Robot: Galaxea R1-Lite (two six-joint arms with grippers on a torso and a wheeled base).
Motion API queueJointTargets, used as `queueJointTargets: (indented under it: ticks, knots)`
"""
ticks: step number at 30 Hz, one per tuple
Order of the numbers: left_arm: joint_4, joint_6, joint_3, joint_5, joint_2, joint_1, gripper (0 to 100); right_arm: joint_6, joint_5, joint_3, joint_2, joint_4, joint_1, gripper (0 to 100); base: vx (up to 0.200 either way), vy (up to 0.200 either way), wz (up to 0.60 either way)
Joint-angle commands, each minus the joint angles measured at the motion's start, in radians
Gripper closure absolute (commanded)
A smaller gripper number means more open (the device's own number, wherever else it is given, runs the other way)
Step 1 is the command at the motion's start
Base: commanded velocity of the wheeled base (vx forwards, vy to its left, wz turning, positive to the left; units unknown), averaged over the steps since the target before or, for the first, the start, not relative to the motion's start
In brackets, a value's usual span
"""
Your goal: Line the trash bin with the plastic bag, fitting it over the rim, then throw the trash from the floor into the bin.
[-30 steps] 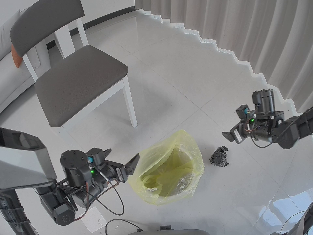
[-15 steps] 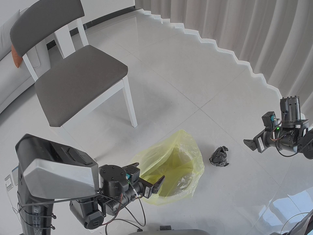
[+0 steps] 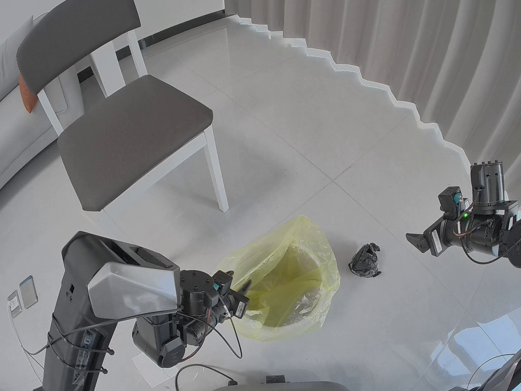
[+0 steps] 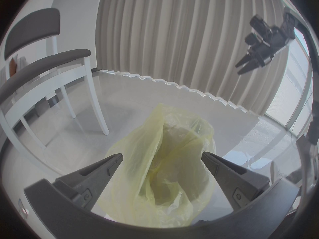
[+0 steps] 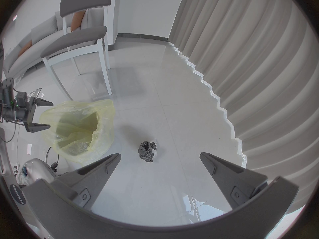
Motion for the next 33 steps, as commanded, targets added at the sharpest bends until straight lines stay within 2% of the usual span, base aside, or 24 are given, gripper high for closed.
queueJointTargets:
  ticks: [1, 5, 8, 18, 25, 33]
  knots:
    - [-0.018, -0.004, -0.005, -0.001, 0.012, 0.027, 100, -0.002, 0.007, -0.003, 0.002, 0.0, 0.001, 0, 0.0, 0.0, 0.0]
    - [-0.018, -0.013, -0.005, -0.004, -0.009, 0.043, 100, -0.003, 0.007, -0.006, 0.002, 0.0, 0.001, 0, 0.0, 0.0, 0.0]
    - [-0.016, -0.067, -0.011, -0.007, -0.023, 0.066, 100, -0.003, 0.007, -0.006, 0.008, 0.0, 0.001, 0, 0.0, 0.0, 0.0]
    - [-0.009, -0.12, -0.054, -0.015, 0.055, 0.103, 100, 0.0, 0.009, -0.023, 0.065, -0.008, -0.007, 0, 0.0, 0.0, 0.0]
    - [0.082, -0.189, -0.141, -0.027, 0.06, 0.149, 100, 0.0, 0.009, -0.043, 0.095, -0.008, -0.013, 0, 0.0, 0.0, 0.0]
    - [0.093, -0.197, -0.155, -0.027, 0.064, 0.163, 100, 0.0, 0.025, -0.052, 0.124, -0.012, -0.013, 0, 0.0, 0.0, 0.0]
